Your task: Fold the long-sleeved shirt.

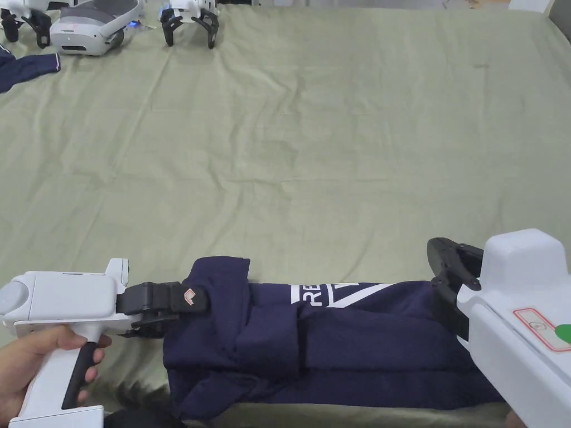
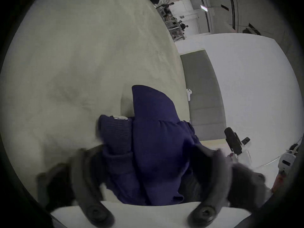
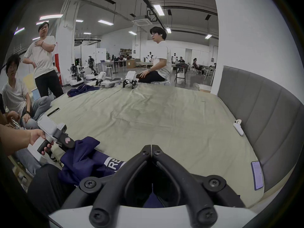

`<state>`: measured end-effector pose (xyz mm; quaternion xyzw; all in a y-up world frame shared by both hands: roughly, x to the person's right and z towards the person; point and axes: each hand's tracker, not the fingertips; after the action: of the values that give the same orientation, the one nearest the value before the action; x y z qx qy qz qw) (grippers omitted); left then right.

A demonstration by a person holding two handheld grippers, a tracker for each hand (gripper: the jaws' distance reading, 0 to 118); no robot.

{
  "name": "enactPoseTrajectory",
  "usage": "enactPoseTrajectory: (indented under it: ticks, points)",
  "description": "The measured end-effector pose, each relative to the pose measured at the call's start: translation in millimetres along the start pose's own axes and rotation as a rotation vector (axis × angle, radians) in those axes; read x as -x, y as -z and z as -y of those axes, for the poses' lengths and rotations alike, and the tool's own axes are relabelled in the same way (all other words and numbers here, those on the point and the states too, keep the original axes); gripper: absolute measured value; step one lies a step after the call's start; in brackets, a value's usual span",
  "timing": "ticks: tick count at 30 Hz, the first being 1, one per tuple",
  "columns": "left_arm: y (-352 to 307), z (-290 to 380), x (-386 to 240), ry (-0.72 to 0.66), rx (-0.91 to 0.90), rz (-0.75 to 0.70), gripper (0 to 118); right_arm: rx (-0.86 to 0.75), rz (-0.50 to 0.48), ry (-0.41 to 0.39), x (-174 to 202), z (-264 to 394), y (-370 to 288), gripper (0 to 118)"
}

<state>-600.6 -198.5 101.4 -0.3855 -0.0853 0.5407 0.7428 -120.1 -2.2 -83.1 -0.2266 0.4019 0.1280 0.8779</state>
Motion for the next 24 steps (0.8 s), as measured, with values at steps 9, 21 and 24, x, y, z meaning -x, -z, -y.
enactPoseTrajectory:
  ticks: [9,21,24]
  points:
    - [19.1,6.7,-12.0,0.011,0.073,-0.035,49,0.018,0.003,0.013,-2.1,5.8,4.1,0]
    - [17.2,-8.2,-29.0,0.126,0.111,-0.194,22,0.016,0.015,0.022,-10.4,6.6,-1.4,0]
    - [10.1,-16.3,-39.6,0.161,0.130,-0.265,21,0.013,0.018,0.027,-11.7,7.1,-2.4,0]
